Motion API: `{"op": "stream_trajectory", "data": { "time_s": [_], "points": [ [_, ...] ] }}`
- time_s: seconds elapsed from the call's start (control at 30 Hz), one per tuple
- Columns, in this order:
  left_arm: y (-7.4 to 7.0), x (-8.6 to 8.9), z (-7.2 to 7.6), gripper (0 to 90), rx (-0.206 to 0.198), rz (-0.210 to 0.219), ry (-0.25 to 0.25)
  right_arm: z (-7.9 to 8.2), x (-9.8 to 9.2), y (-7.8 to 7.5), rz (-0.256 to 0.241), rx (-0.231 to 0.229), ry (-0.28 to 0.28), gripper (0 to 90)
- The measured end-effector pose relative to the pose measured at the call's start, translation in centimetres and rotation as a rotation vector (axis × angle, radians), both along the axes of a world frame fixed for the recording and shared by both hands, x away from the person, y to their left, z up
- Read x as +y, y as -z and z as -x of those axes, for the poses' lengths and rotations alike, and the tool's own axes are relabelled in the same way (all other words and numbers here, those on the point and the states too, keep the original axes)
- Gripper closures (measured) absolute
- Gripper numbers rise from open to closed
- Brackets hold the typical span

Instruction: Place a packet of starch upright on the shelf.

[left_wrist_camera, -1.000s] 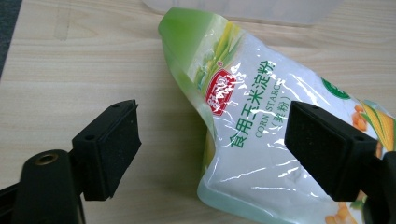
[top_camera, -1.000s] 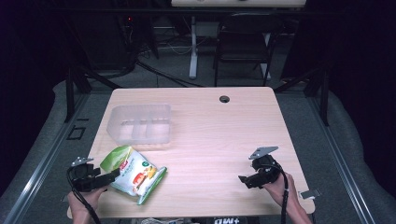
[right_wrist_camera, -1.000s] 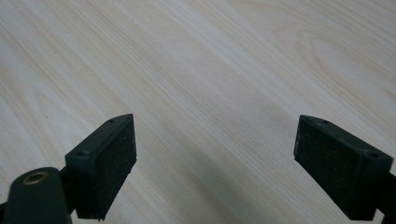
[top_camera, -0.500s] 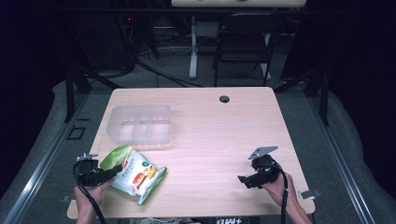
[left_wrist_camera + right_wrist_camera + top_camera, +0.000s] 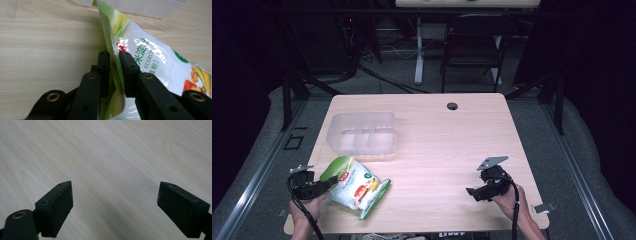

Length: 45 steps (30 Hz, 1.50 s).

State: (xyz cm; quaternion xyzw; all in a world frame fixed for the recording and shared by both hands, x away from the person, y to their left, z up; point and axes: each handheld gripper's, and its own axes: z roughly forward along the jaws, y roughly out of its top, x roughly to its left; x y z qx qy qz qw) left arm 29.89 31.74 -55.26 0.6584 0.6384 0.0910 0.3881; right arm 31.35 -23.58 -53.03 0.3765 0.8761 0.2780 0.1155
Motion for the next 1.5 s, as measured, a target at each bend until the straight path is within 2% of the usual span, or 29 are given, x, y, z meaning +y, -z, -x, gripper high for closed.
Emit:
{"op": "stream_trajectory", "data": {
  "time_s": [0.07, 0.2, 0.3, 0.37, 0.43, 0.5, 0.53, 0.57, 0.7, 0.77, 0.9, 1.03, 1.13, 1.2, 1.3, 1.47, 1.5],
  "points": [
    [0.1, 0.4, 0.2, 86.9, 0.000, 0.025, -0.005, -0.1, 0.2, -0.2, 0.000, -0.011, 0.000, 12.5],
    [0.0, 0.4, 0.4, 88.6, -0.008, 0.035, -0.003, -0.3, 0.5, -0.2, 0.009, -0.007, -0.005, 12.6],
    [-0.4, -0.1, 0.5, 89.1, -0.030, 0.003, 0.021, -0.6, 0.8, 0.1, 0.014, 0.003, -0.015, 12.6],
    [-0.7, -0.4, 0.6, 89.4, -0.043, -0.006, 0.032, -0.6, 0.9, 0.2, 0.003, -0.001, -0.014, 12.6],
    [-0.8, -0.6, 0.7, 89.5, -0.048, -0.011, 0.037, -0.6, 0.9, 0.2, 0.013, -0.002, -0.019, 12.6],
    [-1.5, -0.9, 1.1, 89.6, -0.080, -0.035, 0.046, -0.4, 0.7, 0.4, 0.012, 0.007, -0.017, 12.6],
    [-1.5, -0.9, 1.1, 89.6, -0.080, -0.035, 0.046, -0.4, 0.7, 0.4, 0.012, 0.007, -0.017, 12.6],
    [-1.8, -1.1, 1.3, 89.6, -0.106, -0.048, 0.049, -0.3, 0.4, 0.3, 0.012, 0.003, -0.017, 12.6],
    [-2.2, -1.5, 1.7, 89.6, -0.134, -0.072, 0.063, -0.2, 0.5, -0.2, 0.005, -0.018, -0.012, 12.7],
    [-2.7, -1.7, 1.9, 89.7, -0.159, -0.103, 0.083, -0.2, 0.6, -0.2, 0.004, -0.018, -0.020, 12.7],
    [-3.2, -2.1, 2.0, 89.7, -0.189, -0.128, 0.110, -0.1, 0.4, -0.2, -0.006, -0.012, -0.018, 12.7],
    [-3.5, -2.2, 2.2, 89.7, -0.211, -0.135, 0.126, 0.1, 0.2, -0.4, 0.003, -0.026, 0.000, 12.8],
    [-3.6, -2.2, 2.4, 89.7, -0.221, -0.140, 0.135, 0.0, 0.2, -0.4, 0.006, -0.019, -0.006, 12.8],
    [-3.9, -2.3, 2.5, 89.7, -0.236, -0.140, 0.141, 0.0, 0.3, -0.3, 0.005, -0.018, -0.008, 12.8],
    [-4.3, -3.0, 2.9, 89.7, -0.289, -0.163, 0.146, -0.1, 0.3, -0.1, -0.002, -0.019, 0.003, 12.9],
    [-4.7, -3.3, 3.1, 89.6, -0.319, -0.165, 0.158, 0.0, 0.2, -0.2, 0.006, -0.014, -0.003, 12.9],
    [-4.8, -3.3, 3.0, 89.7, -0.314, -0.156, 0.174, 0.0, 0.2, -0.3, 0.002, -0.017, -0.003, 12.9]
  ]
}}
